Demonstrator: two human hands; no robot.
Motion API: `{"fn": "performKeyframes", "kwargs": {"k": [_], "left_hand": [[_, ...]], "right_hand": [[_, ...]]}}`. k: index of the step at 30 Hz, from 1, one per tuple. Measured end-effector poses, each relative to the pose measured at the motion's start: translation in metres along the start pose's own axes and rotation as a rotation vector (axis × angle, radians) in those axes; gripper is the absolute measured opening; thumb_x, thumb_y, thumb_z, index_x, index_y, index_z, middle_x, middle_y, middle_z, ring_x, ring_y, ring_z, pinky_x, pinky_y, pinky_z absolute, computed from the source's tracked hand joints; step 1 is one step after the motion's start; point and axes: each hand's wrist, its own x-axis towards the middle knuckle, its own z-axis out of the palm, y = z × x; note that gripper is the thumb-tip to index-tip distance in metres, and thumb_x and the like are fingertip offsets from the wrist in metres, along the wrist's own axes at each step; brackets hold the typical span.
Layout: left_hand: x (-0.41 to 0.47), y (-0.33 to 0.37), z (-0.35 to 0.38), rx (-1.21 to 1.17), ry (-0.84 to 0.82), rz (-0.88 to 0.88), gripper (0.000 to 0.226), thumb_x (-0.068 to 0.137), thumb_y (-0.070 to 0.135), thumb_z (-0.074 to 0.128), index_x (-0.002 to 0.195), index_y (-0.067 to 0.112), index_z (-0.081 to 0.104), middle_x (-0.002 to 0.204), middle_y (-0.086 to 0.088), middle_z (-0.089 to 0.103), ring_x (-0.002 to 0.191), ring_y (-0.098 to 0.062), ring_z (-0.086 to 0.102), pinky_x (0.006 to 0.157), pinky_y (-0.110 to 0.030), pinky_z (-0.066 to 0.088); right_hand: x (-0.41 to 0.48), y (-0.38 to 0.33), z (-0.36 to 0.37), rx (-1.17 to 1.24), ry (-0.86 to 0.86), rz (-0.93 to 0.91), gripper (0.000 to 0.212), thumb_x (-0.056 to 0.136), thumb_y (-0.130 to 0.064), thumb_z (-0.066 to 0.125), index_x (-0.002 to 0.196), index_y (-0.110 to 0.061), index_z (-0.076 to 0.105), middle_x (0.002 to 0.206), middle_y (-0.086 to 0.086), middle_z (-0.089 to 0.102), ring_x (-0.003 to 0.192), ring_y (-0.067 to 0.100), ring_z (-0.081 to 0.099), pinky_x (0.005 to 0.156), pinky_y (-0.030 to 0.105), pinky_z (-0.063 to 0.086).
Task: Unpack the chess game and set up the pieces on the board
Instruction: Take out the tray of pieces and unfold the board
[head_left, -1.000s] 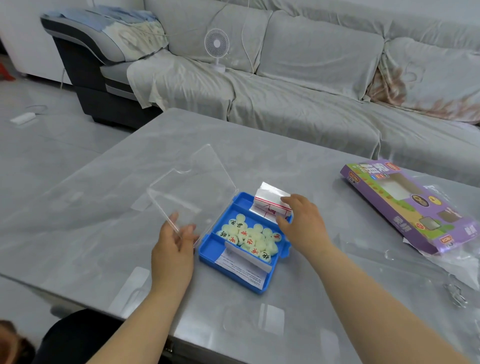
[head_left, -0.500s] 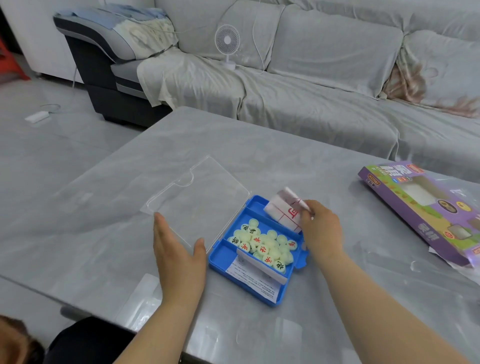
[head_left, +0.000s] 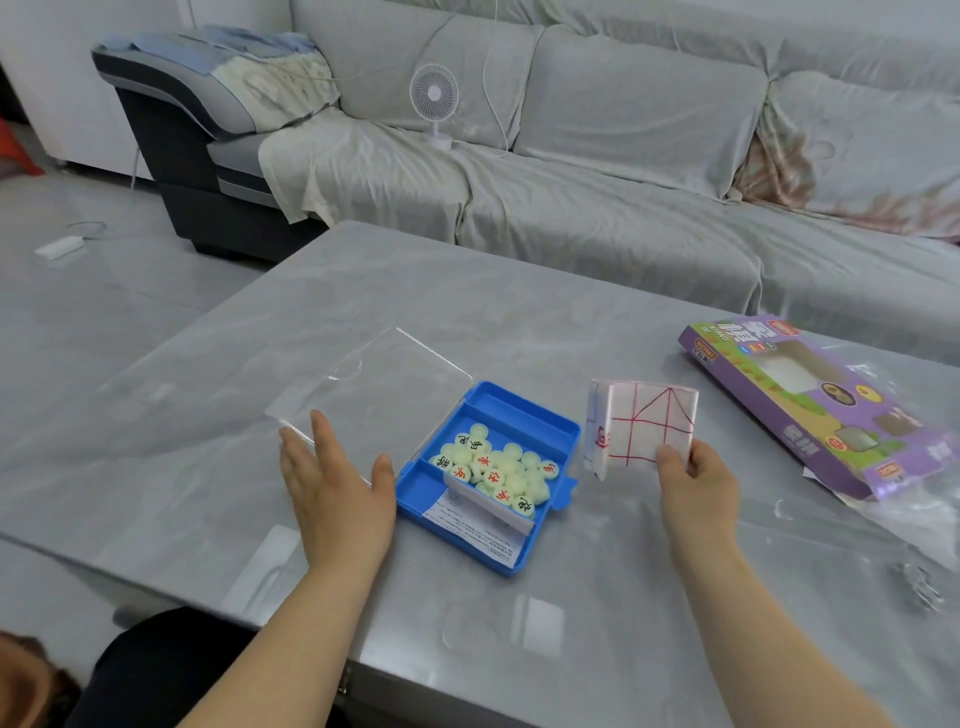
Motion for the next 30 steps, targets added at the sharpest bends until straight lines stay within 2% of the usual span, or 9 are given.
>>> {"fn": "performKeyframes", "kwargs": {"k": [5, 8, 11, 14, 17, 20, 25, 28, 30], "left_hand": [[-0.003, -0.001, -0.003, 0.005, -0.005, 0.045, 0.068, 0.091, 0.017, 0.050, 0.145, 0.009, 0.009, 0.153, -0.015, 0.004, 0.141, -0.026, 0.002, 0.113, -0.035, 0.006], [-0.019, -0.005, -0.006, 0.035, -0.074, 0.388, 0.057, 0.092, 0.024, 0.048, 0.142, 0.009, 0.024, 0.148, -0.007, 0.023, 0.137, -0.017, 0.018, 0.113, -0.033, 0.013], [-0.037, -0.003, 0.000, 0.239, -0.237, 0.825, 0.056, 0.079, 0.041, 0.043, 0.128, 0.015, 0.040, 0.128, -0.009, 0.054, 0.120, -0.013, 0.036, 0.108, -0.029, 0.022], [-0.045, -0.001, 0.013, 0.380, -0.246, 0.998, 0.052, 0.074, 0.047, 0.040, 0.118, 0.020, 0.044, 0.114, 0.000, 0.065, 0.113, -0.013, 0.040, 0.106, -0.027, 0.014], [-0.040, 0.000, 0.020, 0.351, -0.173, 1.045, 0.037, 0.073, 0.041, 0.042, 0.096, 0.019, 0.060, 0.090, 0.004, 0.070, 0.097, -0.011, 0.047, 0.093, -0.030, 0.030], [-0.035, -0.003, 0.018, 0.381, -0.182, 1.036, 0.024, 0.072, 0.035, 0.048, 0.069, 0.022, 0.068, 0.069, 0.010, 0.066, 0.070, -0.009, 0.059, 0.077, -0.023, 0.035], [-0.025, -0.007, 0.014, 0.491, -0.234, 0.967, 0.032, 0.072, 0.039, 0.041, 0.062, 0.026, 0.068, 0.063, 0.016, 0.065, 0.056, -0.006, 0.062, 0.070, -0.021, 0.034], [-0.014, -0.005, 0.009, 0.546, -0.256, 0.903, 0.031, 0.072, 0.040, 0.042, 0.063, 0.027, 0.069, 0.063, 0.017, 0.066, 0.056, -0.005, 0.062, 0.064, -0.016, 0.037], [-0.003, -0.007, 0.004, 0.586, -0.259, 0.862, 0.032, 0.072, 0.040, 0.041, 0.063, 0.027, 0.069, 0.063, 0.016, 0.067, 0.054, -0.007, 0.062, 0.057, -0.015, 0.041]], "right_hand": [[-0.007, 0.007, -0.012, -0.103, -0.081, -0.007, 0.024, 0.091, -0.006, 0.043, 0.069, -0.013, 0.048, 0.065, -0.005, 0.047, 0.062, 0.015, 0.041, 0.053, 0.021, 0.031], [-0.007, 0.011, -0.024, -0.154, -0.084, 0.006, 0.014, 0.091, -0.005, 0.042, 0.079, -0.004, 0.050, 0.066, 0.000, 0.047, 0.069, 0.022, 0.040, 0.055, 0.028, 0.031], [-0.005, 0.015, -0.036, -0.167, -0.064, 0.020, 0.014, 0.090, -0.005, 0.042, 0.087, 0.001, 0.055, 0.076, 0.009, 0.051, 0.075, 0.023, 0.043, 0.062, 0.029, 0.030], [-0.003, 0.018, -0.045, -0.154, -0.054, 0.043, 0.014, 0.089, -0.005, 0.043, 0.087, 0.002, 0.055, 0.080, 0.011, 0.053, 0.075, 0.024, 0.044, 0.066, 0.029, 0.032], [-0.005, 0.019, -0.051, -0.139, -0.075, 0.048, 0.014, 0.089, -0.006, 0.044, 0.088, 0.004, 0.054, 0.080, 0.010, 0.053, 0.074, 0.023, 0.044, 0.066, 0.029, 0.033], [-0.010, 0.017, -0.053, -0.127, -0.111, 0.035, 0.011, 0.090, -0.005, 0.043, 0.086, -0.009, 0.053, 0.084, 0.009, 0.056, 0.079, 0.023, 0.048, 0.069, 0.027, 0.033], [-0.014, 0.019, -0.047, -0.157, -0.165, 0.023, 0.013, 0.091, -0.006, 0.043, 0.091, -0.009, 0.056, 0.090, 0.011, 0.060, 0.081, 0.026, 0.051, 0.064, 0.026, 0.037], [-0.017, 0.018, -0.044, -0.147, -0.196, 0.013, 0.014, 0.091, -0.005, 0.043, 0.091, -0.013, 0.054, 0.087, 0.004, 0.059, 0.078, 0.020, 0.052, 0.060, 0.017, 0.038], [-0.018, 0.016, -0.042, -0.136, -0.208, 0.010, 0.015, 0.091, -0.005, 0.043, 0.091, -0.015, 0.054, 0.085, 0.003, 0.060, 0.079, 0.021, 0.053, 0.063, 0.024, 0.042]]}}
